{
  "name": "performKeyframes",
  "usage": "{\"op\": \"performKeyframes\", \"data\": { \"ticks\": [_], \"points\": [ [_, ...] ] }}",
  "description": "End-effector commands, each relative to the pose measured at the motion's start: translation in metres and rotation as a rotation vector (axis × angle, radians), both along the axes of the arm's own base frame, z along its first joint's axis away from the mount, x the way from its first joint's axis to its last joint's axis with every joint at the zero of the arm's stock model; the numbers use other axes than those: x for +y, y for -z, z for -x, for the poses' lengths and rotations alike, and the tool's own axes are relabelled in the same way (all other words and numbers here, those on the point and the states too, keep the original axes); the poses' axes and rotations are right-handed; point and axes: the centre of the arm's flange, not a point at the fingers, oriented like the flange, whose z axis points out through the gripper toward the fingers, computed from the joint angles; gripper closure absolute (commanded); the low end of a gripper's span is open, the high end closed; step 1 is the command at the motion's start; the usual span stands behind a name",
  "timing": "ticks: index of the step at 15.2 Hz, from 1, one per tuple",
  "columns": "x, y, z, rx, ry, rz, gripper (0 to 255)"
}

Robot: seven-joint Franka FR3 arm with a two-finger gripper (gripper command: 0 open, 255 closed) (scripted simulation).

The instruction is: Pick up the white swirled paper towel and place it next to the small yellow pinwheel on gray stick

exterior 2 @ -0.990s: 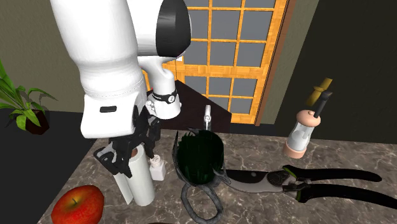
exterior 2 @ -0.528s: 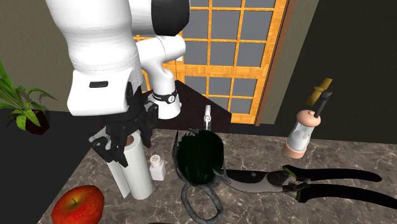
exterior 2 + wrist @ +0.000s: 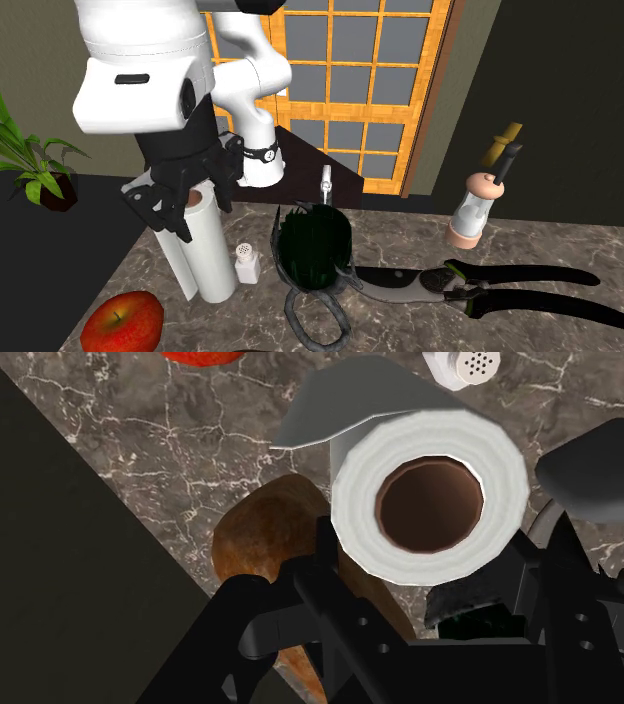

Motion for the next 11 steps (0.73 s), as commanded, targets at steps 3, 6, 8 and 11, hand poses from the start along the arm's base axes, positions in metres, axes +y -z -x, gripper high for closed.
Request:
{"op": "performKeyframes", "data": {
  "ticks": [3,6,8,11],
  "points": [
    [0.0,-0.021,0.0,0.0,0.0,0.0,255],
    [0.0,-0.037,0.0,0.0,0.0,0.0,255],
    [0.0,-0.047,0.0,0.0,0.0,0.0,255],
    [0.0,-0.063,0.0,0.0,0.0,0.0,255]
  ]
}}
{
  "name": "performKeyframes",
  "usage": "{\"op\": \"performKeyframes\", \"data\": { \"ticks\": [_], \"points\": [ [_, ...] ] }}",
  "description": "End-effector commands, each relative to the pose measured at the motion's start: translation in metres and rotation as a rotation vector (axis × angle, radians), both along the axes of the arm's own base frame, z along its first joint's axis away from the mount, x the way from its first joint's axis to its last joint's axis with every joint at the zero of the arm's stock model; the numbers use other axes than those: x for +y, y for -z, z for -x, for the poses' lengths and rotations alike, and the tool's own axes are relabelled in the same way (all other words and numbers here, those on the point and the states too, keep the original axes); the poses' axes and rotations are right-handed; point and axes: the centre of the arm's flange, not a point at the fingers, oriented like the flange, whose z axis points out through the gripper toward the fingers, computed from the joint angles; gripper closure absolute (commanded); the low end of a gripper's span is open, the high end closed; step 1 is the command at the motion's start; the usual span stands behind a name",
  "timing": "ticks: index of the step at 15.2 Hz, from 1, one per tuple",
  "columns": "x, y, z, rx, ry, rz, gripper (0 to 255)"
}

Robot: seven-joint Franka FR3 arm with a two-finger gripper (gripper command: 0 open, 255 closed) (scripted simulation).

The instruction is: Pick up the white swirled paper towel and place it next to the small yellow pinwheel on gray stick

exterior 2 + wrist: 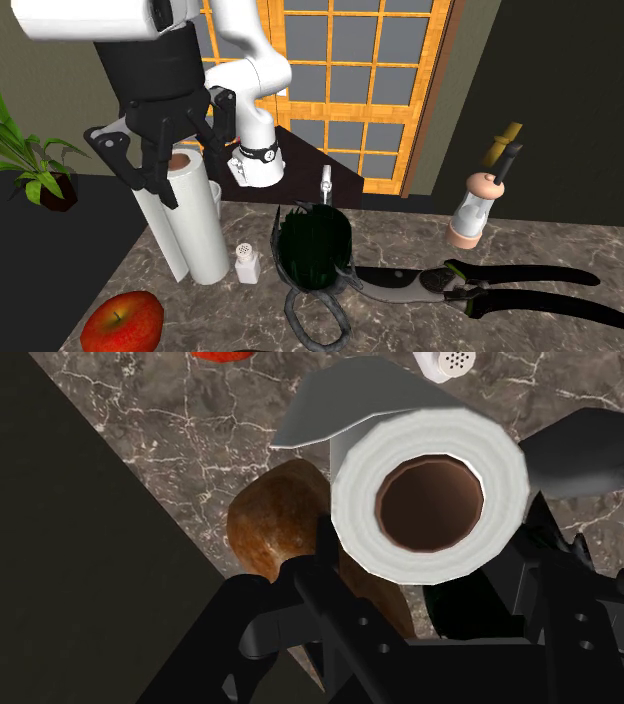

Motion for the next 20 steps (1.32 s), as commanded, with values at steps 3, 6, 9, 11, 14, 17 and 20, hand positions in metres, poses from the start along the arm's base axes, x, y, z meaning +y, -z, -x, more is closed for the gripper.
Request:
{"op": "performKeyframes", "data": {
  "ticks": [3,6,9,11,14,17,20],
  "points": [
    [0.0,-0.021,-0.001,0.0,0.0,0.0,255],
    [0.0,-0.037,-0.001,0.0,0.0,0.0,255],
    [0.0,-0.053,-0.001,0.0,0.0,0.0,255],
    [0.0,-0.064,-0.001,0.0,0.0,0.0,255],
    [0.0,-0.08,-0.001,0.0,0.0,0.0,255],
    [0.0,-0.095,-0.001,0.0,0.0,0.0,255],
    [0.0,-0.111,-0.001,0.0,0.0,0.0,255]
  ]
}}
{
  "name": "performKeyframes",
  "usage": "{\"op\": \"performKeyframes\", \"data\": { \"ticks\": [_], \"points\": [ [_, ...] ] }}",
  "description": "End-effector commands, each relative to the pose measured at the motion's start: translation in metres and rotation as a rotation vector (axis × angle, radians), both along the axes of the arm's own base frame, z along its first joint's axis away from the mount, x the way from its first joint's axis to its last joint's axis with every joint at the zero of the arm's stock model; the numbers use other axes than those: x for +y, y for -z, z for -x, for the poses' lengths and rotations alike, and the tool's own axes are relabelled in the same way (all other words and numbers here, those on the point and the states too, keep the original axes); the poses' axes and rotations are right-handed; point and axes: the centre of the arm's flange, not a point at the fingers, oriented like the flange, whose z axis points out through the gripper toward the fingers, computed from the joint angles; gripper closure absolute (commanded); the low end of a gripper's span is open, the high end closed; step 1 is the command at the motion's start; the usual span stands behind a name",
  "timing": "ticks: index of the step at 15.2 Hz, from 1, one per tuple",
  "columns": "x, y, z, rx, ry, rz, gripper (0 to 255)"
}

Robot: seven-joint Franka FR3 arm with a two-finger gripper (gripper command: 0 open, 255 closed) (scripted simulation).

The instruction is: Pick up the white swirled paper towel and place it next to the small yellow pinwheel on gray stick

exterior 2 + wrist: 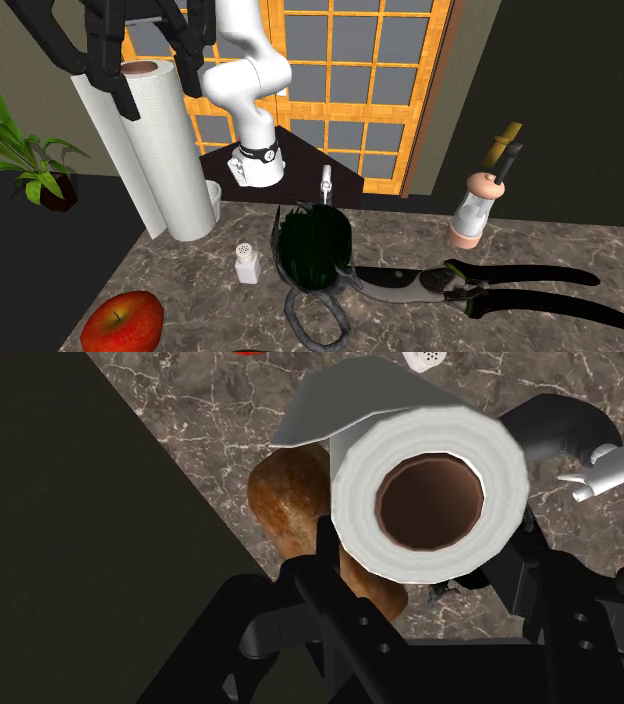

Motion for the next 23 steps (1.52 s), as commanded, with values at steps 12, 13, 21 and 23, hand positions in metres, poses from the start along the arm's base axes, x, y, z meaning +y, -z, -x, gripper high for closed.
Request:
{"op": "performKeyframes", "data": {
  "ticks": [12,13,21,23],
  "points": [
    [0.001,-0.068,0.0,0.0,0.0,0.0,255],
    [0.001,-0.074,0.0,0.0,0.0,0.0,255],
    [0.001,-0.116,0.0,0.0,0.0,0.0,255],
    [0.013,-0.116,-0.004,0.0,0.0,0.0,255]
  ]
}}
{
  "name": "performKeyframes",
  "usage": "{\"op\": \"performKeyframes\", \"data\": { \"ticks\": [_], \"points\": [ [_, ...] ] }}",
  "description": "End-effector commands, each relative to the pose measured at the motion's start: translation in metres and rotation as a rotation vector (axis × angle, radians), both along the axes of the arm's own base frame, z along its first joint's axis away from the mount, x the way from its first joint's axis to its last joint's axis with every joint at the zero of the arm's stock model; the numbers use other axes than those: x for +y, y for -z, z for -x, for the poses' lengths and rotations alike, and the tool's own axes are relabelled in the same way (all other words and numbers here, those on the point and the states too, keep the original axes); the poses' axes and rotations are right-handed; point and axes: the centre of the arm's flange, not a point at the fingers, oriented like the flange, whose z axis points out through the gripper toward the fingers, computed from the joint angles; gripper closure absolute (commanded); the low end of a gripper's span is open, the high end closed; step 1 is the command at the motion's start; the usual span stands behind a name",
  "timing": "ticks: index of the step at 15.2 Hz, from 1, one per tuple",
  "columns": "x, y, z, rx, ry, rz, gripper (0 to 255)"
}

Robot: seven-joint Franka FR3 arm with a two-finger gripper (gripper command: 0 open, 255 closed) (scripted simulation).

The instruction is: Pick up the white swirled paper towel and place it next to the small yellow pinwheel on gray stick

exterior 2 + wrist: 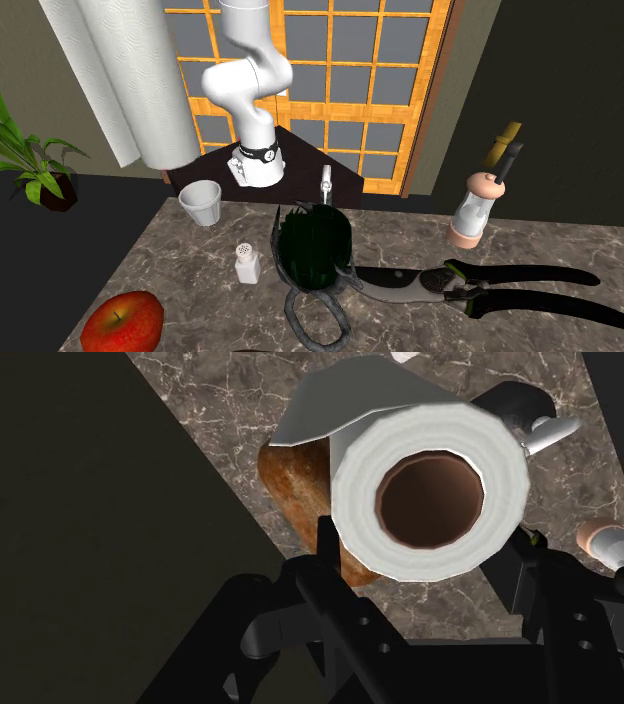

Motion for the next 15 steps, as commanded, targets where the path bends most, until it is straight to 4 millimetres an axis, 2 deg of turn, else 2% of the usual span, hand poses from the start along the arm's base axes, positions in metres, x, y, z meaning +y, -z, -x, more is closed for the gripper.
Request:
{"op": "performKeyframes", "data": {
  "ticks": [1,15],
  "points": [
    [0.019,-0.002,-0.005,0.0,0.001,0.0,255],
    [0.197,-0.002,-0.054,0.0,0.001,0.0,255]
  ]
}}
